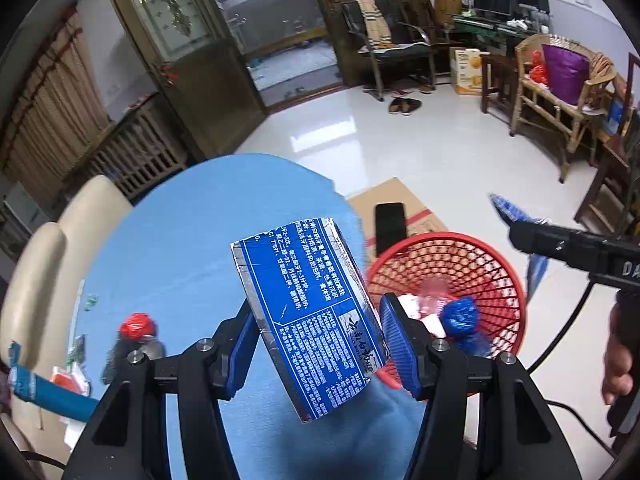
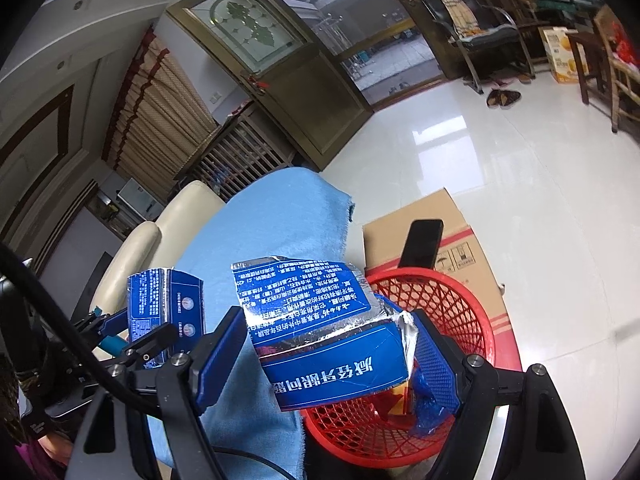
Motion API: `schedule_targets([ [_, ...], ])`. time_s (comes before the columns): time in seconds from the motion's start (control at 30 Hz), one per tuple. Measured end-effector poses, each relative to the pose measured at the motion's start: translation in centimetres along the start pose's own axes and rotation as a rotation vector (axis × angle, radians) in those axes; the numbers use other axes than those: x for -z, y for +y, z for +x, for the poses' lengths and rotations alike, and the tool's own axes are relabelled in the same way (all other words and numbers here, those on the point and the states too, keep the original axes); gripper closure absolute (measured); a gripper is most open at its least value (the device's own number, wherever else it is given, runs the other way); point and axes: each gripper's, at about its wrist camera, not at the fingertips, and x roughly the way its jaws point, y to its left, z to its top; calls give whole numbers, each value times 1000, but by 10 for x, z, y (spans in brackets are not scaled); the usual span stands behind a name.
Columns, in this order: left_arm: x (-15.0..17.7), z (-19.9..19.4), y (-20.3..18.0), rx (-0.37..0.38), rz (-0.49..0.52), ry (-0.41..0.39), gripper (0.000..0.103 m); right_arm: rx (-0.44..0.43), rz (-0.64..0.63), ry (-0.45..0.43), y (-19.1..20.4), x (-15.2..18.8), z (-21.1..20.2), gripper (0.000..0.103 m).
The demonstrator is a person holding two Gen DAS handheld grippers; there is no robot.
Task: Collect trash
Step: 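Open both tools to drop the blue carton and box into the basket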
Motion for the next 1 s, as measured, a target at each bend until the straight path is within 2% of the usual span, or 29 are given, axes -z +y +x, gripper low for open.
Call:
schedule_targets([
  [0.2,-4,15,-11,113,-3,19,40,-6,50,46,-13,2,11,18],
  [0.3,-5,23,-19,177,0,42,40,-40,85,68,-22,3,16,18],
  [0.47,-3,32,-23,218,-14,80,39,-48,93,72,-26,3,20,17],
  [0.73,7,28,-10,188,-32,73,38,-68,108,52,-28,5,18,17],
  [1.0,45,12,32,83,-92,59,36,-73,87,41,-21,2,14,17],
])
